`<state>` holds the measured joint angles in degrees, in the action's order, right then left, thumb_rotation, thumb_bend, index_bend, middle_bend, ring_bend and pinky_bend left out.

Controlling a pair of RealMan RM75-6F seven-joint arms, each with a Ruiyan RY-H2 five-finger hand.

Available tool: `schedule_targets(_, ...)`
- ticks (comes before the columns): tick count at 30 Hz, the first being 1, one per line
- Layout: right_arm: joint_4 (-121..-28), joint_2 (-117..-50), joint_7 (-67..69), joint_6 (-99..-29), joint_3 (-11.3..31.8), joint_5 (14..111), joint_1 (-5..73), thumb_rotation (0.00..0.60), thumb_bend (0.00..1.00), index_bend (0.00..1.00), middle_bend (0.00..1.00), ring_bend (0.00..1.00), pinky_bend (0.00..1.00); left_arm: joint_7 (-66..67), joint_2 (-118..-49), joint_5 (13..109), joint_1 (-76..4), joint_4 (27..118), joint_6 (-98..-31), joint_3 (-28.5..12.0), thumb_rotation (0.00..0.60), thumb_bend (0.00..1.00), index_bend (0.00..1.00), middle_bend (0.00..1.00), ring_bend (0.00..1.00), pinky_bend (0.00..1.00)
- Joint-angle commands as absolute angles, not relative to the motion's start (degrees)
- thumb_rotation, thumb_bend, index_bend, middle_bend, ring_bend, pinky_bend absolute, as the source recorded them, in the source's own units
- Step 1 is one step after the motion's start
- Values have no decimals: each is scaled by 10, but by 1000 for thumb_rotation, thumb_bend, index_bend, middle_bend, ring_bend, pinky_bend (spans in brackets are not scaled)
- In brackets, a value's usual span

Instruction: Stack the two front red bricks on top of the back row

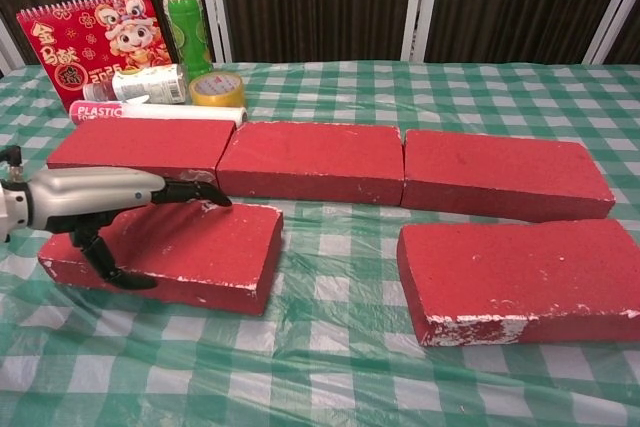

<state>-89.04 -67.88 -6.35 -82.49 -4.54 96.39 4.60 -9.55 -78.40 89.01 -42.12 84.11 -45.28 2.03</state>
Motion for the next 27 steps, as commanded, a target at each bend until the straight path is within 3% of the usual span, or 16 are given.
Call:
schedule_targets(1, -891, -680, -67, -822, -45, 962, 46, 600, 130, 0, 0, 0, 0, -93, -777, 882, -422, 845, -451, 18, 600, 281, 0, 0, 0, 0)
schedule_targets(19, -896, -679, -78, -815, -47, 958, 46, 600, 130, 0, 0, 0, 0, -83, -775, 861, -432, 839, -429, 24, 600, 278, 0, 4, 9, 82)
schedule_targets(27, -897, -680, -82, -812, -47, 957, 46, 600, 130, 0, 0, 0, 0, -83, -778, 854, -433, 831, -429, 22, 600, 285, 0, 329, 289, 329)
